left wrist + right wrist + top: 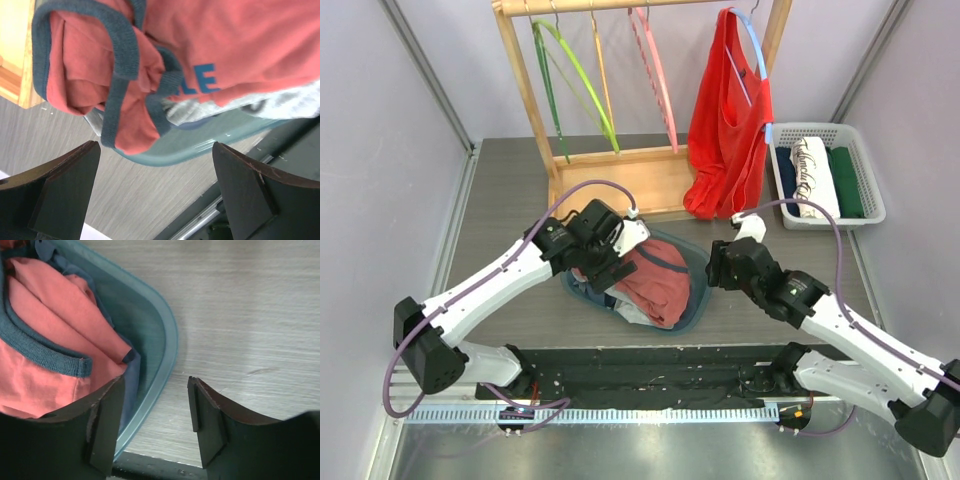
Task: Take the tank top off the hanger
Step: Move the bin to the center of the board.
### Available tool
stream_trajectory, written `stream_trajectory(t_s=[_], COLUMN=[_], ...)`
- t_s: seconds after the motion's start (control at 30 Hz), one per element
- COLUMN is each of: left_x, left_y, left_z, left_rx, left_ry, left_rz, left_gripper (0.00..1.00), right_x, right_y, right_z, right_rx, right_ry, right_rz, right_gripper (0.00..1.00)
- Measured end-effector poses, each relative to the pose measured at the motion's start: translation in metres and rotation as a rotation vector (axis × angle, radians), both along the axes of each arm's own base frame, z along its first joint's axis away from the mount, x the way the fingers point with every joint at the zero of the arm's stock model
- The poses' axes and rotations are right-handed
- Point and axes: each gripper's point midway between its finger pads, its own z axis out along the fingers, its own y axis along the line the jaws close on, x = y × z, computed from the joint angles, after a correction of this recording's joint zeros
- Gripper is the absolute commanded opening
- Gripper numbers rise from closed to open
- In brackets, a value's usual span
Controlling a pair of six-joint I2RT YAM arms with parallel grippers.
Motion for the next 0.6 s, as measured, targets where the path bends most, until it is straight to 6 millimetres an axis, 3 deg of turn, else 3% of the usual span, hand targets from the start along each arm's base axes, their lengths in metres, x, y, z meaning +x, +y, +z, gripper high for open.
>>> stream_trajectory(t_s=[0.17,0.37,0.6], left_x=[0.005,0.004,-0.004], left_y=[0.01,0.021,0.026], left_z=[-0.024,-0.05,-0.065], left_rx=[0.064,0.119,0.141], left_ry=[-0.025,-0.027,-0.001], left_rz=[0.003,-0.008,-0.032], left_gripper=[1.0,1.0,0.98], right_x=[-0.001,-0.011,-0.004], right_y=[0.01,0.006,0.004], right_z=[-0.02,-0.066,-0.075], right_rx=[0.012,-0.043,-0.09], right_ry=[0.052,0.164,0.162], right_rz=[-0.003,-0.021,-0.042], right_gripper=[0.53,0.49,0.47])
